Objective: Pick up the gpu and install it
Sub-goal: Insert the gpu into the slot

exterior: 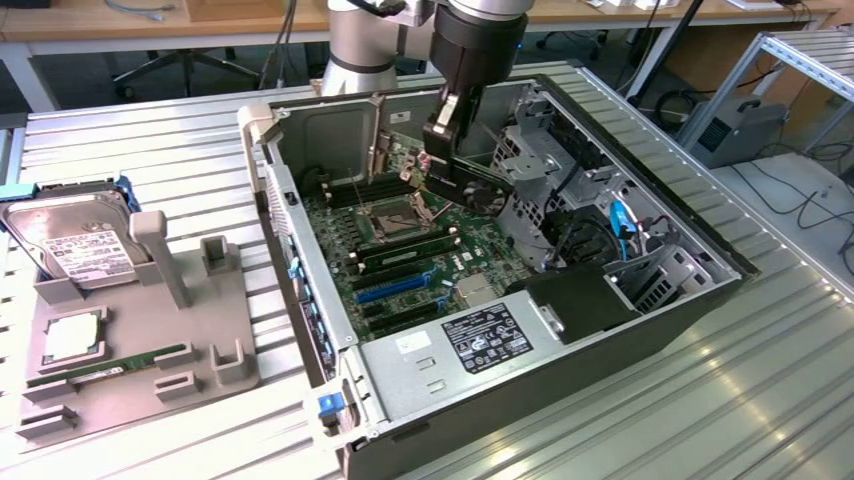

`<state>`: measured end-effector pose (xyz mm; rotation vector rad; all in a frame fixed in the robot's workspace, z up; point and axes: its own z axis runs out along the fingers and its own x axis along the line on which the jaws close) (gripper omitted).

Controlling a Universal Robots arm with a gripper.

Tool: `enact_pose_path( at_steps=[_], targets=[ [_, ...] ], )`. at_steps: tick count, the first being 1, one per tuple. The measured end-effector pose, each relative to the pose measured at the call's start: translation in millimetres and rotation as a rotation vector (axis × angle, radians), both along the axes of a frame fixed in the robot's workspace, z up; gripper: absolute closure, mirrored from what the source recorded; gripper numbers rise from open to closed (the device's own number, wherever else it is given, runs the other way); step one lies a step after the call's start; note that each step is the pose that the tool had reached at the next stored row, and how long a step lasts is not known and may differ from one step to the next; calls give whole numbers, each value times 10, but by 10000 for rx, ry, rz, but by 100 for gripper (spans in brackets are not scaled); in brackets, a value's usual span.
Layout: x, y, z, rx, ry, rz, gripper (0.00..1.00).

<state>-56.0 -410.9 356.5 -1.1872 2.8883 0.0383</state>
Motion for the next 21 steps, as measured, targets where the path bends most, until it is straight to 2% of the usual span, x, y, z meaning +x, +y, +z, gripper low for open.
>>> enact_pose_path(
  at_steps=[21],
  targets=[
    [0, 0, 0, -1, 0, 937, 73]
  ],
)
